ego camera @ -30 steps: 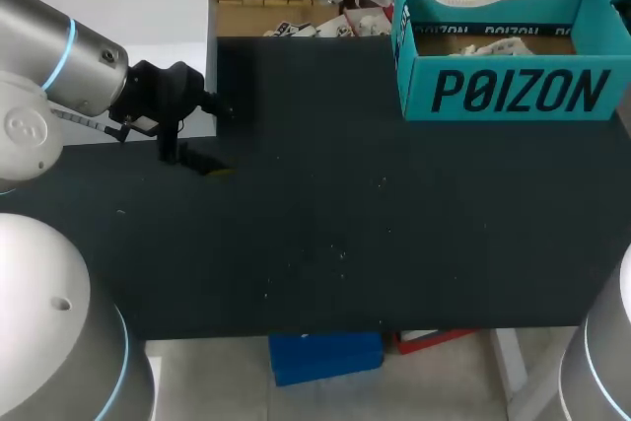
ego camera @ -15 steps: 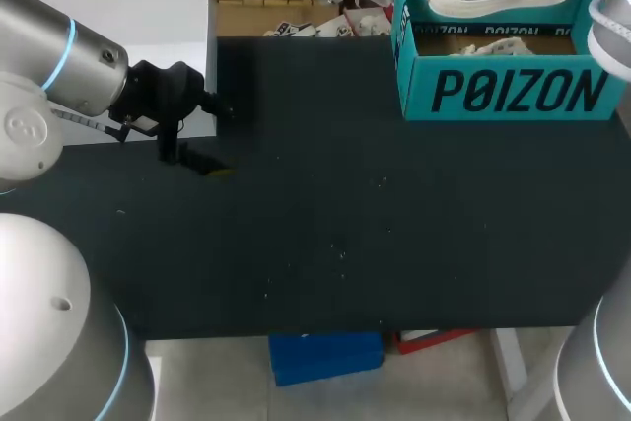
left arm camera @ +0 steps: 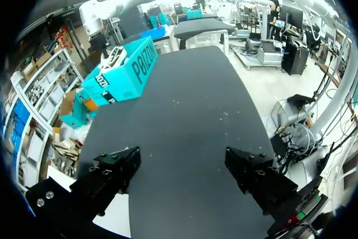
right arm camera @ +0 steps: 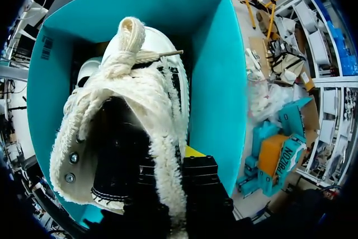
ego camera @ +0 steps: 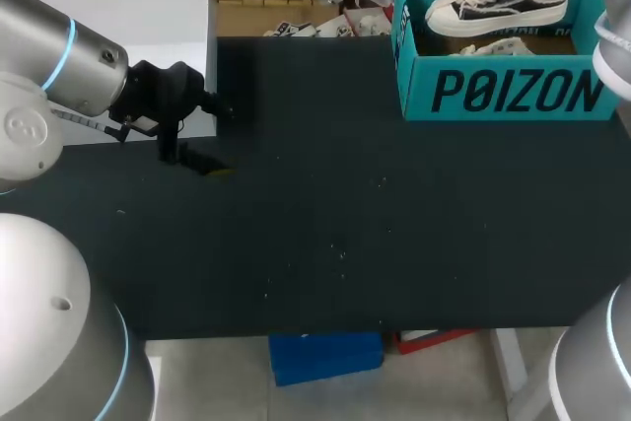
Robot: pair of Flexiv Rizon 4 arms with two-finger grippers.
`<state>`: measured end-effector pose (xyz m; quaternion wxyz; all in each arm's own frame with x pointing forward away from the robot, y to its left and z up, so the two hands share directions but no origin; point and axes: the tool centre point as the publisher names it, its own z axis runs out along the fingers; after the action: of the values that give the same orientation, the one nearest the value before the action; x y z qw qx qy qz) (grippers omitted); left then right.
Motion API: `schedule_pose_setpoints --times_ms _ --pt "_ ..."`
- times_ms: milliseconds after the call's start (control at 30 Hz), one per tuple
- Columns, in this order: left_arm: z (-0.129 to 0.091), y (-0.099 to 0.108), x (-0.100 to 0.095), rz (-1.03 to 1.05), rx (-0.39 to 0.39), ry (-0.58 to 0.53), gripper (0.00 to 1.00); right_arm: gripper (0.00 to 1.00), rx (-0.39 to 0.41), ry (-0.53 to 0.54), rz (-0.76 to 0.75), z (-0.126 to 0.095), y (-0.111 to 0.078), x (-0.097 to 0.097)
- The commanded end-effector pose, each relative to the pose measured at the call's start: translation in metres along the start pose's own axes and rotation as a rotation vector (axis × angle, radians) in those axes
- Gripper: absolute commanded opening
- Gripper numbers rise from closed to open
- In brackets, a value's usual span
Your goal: Take the shoe out of the shoebox, open the shoe tongue, remove and reinsert the insole, then place the shoe into the shoebox
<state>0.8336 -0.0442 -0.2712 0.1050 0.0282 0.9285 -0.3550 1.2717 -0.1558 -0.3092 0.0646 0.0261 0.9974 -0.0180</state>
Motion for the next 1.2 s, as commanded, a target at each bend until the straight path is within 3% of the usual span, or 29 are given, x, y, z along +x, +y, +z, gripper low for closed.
schedule_pose_setpoints --times_ms 33,833,933,1000,1067,1200 --pt "0.0 0.0 0.001 0.0 -0.004 -0.001 1.0 0.0 -0.006 0.059 0.003 0.017 0.002 -0.011" --pt "0.0 0.0 0.001 0.0 -0.004 -0.001 1.0 0.0 -0.041 0.077 -0.007 0.069 0.007 -0.009" --pt "0.0 0.0 0.001 0.0 -0.004 -0.001 1.0 0.07 -0.039 0.078 -0.005 0.07 0.007 -0.009" --pt "0.0 0.0 0.001 0.0 -0.004 -0.001 1.0 0.27 -0.035 0.07 -0.001 0.068 0.007 -0.01" --pt "0.0 0.0 0.001 0.0 -0.004 -0.001 1.0 0.18 -0.026 0.064 0.002 0.064 0.006 -0.01" --pt "0.0 0.0 0.001 0.0 -0.004 -0.001 1.0 0.18 -0.02 0.062 0.006 0.054 0.002 -0.01"
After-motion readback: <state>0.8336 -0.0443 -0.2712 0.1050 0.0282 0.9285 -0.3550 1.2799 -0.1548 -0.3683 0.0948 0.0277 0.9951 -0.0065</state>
